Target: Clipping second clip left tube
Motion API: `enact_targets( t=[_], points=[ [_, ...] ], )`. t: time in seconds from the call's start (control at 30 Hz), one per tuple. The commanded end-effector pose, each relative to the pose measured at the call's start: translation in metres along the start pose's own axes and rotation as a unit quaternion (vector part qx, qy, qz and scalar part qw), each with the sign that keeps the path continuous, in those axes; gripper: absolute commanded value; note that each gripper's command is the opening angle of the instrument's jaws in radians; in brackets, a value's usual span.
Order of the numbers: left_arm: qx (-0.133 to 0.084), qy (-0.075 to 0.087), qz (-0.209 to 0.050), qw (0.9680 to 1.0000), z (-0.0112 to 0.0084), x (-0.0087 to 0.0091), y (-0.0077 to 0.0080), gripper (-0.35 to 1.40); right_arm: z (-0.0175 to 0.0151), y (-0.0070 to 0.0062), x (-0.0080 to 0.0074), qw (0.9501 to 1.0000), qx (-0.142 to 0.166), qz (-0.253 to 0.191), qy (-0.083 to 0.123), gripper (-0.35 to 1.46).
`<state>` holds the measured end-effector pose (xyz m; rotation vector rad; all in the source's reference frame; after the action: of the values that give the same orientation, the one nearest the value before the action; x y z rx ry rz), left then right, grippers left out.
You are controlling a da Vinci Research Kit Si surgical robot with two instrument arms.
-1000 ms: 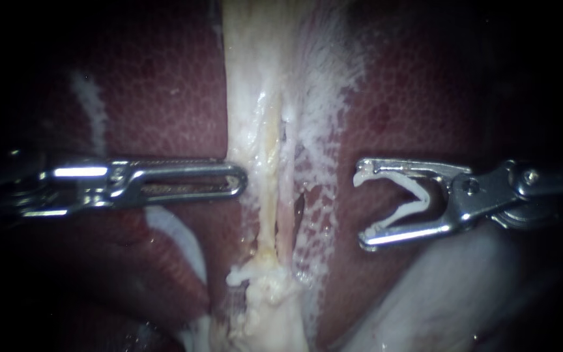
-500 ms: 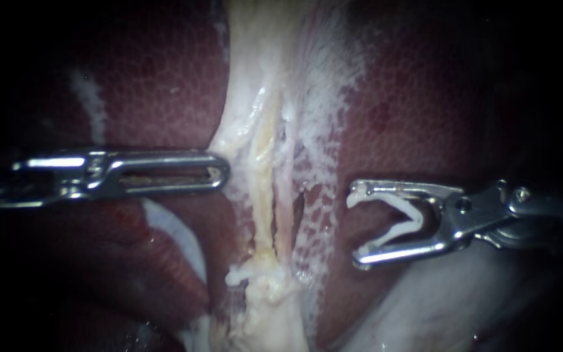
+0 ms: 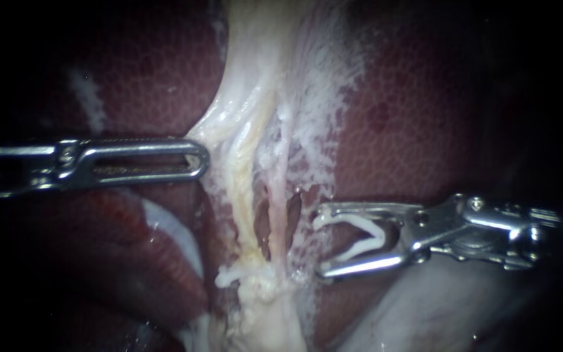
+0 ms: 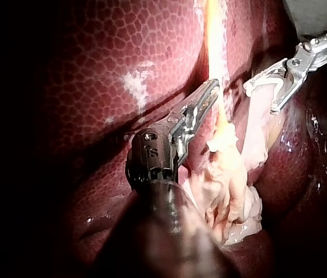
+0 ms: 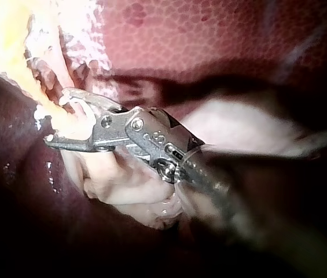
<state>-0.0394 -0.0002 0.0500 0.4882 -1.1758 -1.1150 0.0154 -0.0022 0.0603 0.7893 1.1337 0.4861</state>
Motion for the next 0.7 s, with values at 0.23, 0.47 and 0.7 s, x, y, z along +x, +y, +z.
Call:
enact_targets(
  t=[0.23, 0.47, 0.7],
  points=[
    [-0.001, 0.0, 0.0, 1.0, -0.0002, 0.0, -0.0005, -0.35, 0.0027, 0.0009, -0.0005, 1.0, 0.007, 0.004, -0.004, 0.58],
    [-0.001, -0.002, 0.0, 1.0, -0.0003, 0.0, -0.0009, -0.35, 0.0051, 0.0019, -0.0017, 0.9999, 0.012, 0.002, -0.011, 0.57],
    [-0.001, -0.002, 0.0, 1.0, -0.0003, 0.0, -0.0011, -0.35, 0.0071, 0.0024, -0.0025, 0.9997, 0.02, -0.001, -0.014, 0.57]
  ],
)
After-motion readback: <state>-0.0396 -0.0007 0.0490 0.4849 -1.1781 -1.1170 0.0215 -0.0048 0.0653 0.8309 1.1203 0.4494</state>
